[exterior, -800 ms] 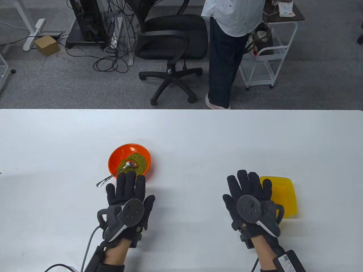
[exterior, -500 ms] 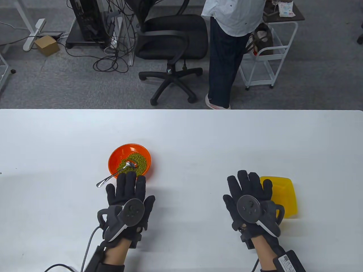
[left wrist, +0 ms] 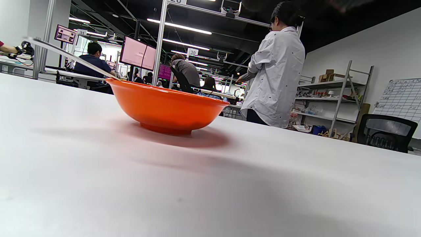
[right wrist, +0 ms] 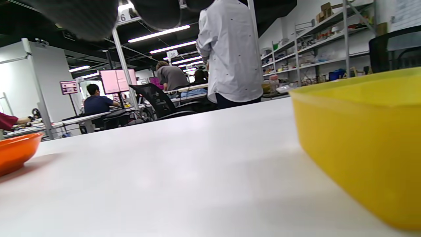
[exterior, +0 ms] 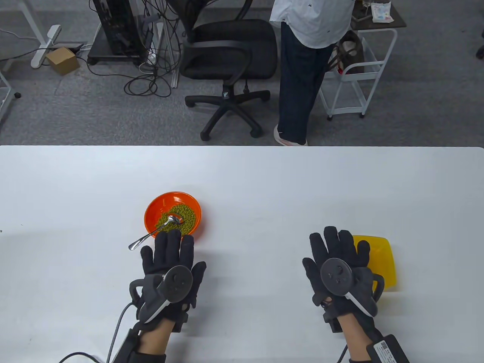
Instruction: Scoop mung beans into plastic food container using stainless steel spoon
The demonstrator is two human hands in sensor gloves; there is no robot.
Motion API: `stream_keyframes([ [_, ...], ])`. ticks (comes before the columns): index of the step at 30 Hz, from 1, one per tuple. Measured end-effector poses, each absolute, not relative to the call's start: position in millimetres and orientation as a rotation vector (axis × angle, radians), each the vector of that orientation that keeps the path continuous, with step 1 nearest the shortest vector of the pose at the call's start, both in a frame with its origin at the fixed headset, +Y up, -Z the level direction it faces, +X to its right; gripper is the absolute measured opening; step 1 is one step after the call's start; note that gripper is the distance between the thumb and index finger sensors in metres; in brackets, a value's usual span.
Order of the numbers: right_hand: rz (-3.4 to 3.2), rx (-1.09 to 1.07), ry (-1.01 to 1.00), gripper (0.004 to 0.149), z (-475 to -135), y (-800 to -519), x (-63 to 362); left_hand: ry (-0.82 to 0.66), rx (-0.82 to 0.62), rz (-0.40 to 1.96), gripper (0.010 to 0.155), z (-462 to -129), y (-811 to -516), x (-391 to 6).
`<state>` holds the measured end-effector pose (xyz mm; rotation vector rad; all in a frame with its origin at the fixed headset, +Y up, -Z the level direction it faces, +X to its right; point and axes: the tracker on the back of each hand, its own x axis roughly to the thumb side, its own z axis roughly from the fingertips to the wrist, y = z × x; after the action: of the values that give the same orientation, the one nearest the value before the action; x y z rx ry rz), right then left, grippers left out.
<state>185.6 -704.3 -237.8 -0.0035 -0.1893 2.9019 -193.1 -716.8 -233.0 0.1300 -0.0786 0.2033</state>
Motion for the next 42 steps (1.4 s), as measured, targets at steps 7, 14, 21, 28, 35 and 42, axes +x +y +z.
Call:
stream_keyframes([
  [7,2.905,-0.281,-0.024,0.073,-247.5,-719.4,209.8,-0.075,0.121,0.199,0.075,-233.4,-718.1,-193.0],
  [14,2.803,-0.545,0.272,0.086,-253.7,-740.9,237.1,-0.075,0.118,0.194,0.074,-233.5,-718.8,-192.9],
  [21,2.751,-0.601,0.441,0.083,-257.5,-757.2,247.2,-0.073,0.112,0.195,0.074,-233.8,-719.3,-192.8],
  [28,2.721,-0.64,0.488,0.077,-260.4,-766.6,252.8,-0.072,0.109,0.2,0.074,-234.3,-719.8,-192.8],
  [35,2.743,-0.667,0.448,0.065,-261.0,-766.4,252.1,-0.073,0.109,0.2,0.074,-234.4,-720.1,-192.8],
  [42,2.728,-0.669,0.321,0.056,-260.7,-763.3,254.2,-0.063,0.101,0.195,0.074,-234.3,-719.7,-194.3],
])
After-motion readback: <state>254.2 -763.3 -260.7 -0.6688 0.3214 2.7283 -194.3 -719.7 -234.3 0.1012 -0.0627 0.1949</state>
